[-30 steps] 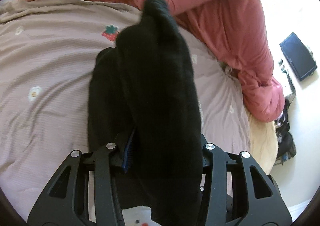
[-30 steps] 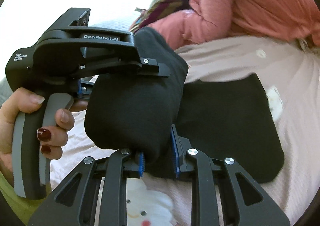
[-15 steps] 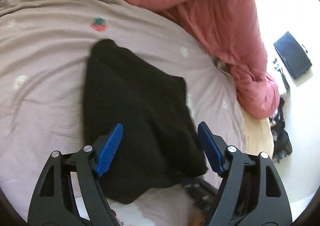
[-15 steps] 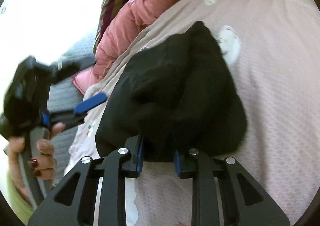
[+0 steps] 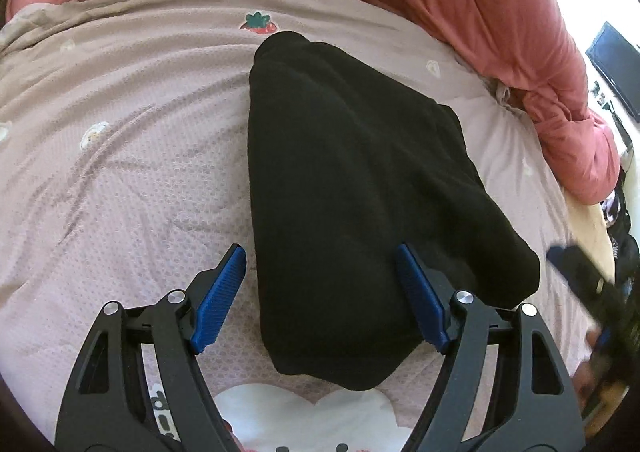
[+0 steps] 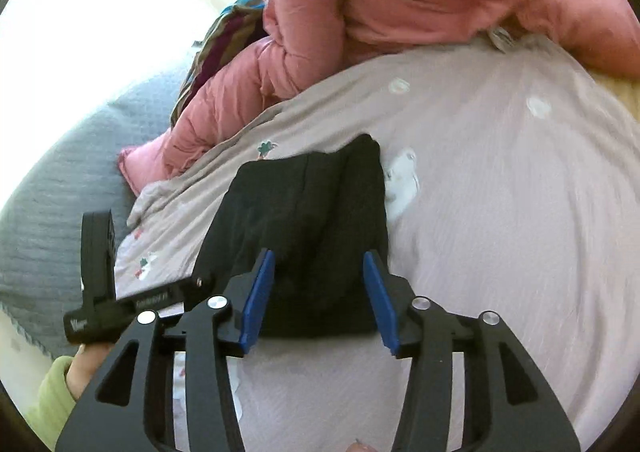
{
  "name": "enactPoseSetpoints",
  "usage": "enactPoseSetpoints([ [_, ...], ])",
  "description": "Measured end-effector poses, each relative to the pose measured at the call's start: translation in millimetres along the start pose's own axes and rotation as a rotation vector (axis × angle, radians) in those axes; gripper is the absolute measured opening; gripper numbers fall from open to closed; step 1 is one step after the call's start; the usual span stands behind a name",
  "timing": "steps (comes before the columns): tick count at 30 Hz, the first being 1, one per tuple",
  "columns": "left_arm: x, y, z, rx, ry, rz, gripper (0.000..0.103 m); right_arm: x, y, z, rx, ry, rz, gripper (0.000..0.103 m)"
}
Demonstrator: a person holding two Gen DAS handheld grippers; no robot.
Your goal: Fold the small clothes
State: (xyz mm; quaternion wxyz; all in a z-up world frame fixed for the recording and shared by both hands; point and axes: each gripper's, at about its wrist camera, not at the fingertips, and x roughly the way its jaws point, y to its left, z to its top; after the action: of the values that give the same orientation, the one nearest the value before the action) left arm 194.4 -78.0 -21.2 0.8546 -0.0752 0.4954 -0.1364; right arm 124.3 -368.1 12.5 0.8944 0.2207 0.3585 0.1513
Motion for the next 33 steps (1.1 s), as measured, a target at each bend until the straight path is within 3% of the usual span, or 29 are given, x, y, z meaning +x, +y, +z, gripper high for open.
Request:
enactPoseSetpoints([
  [4, -4, -6, -1, 0.026, -0.009, 0.019, 0.069, 38, 4, 25, -0.026, 0.105, 0.041, 0.048],
  [7, -5, -9, -1, 0.032, -0.014, 0.021, 0.069, 70, 4, 38, -0.032, 0.161, -0.023, 0.048],
  [9, -6, -9, -1, 0.033, -0.015, 0.018, 0.069, 85, 0, 39, -0.003, 0.205, -0.021, 0.048],
  [14, -10, -11, -1, 0.059, -0.026, 0.027, 0.069, 114, -11, 41, 0.070, 0.232, 0.009, 0.047],
  [15, -11, -12, -2, 0.062, -0.029, 0.030, 0.069, 115, -12, 42, 0.076, 0.227, 0.012, 0.044],
  [17, -13, -13, -2, 0.069, -0.032, 0.033, 0.069, 115, -11, 43, 0.073, 0.217, 0.035, 0.023],
  [19, -14, -13, -2, 0.072, -0.034, 0.036, 0.069, 110, -3, 46, 0.031, 0.191, 0.032, 0.015],
  [23, -18, -14, -1, 0.078, -0.040, 0.026, 0.069, 90, 13, 51, -0.068, 0.099, 0.001, 0.012],
  [27, -19, -18, -2, 0.081, -0.034, -0.013, 0.069, 79, 22, 48, -0.187, 0.044, -0.106, 0.012],
  [28, -18, -21, -3, 0.092, -0.029, -0.005, 0.069, 82, 21, 45, -0.220, 0.042, -0.176, 0.004],
  [31, -14, -19, -4, 0.085, -0.021, 0.005, 0.070, 102, 6, 36, -0.277, 0.080, -0.356, 0.002],
  [33, -12, -15, -4, 0.068, -0.014, -0.001, 0.071, 106, -11, 32, -0.229, 0.118, -0.360, 0.002],
])
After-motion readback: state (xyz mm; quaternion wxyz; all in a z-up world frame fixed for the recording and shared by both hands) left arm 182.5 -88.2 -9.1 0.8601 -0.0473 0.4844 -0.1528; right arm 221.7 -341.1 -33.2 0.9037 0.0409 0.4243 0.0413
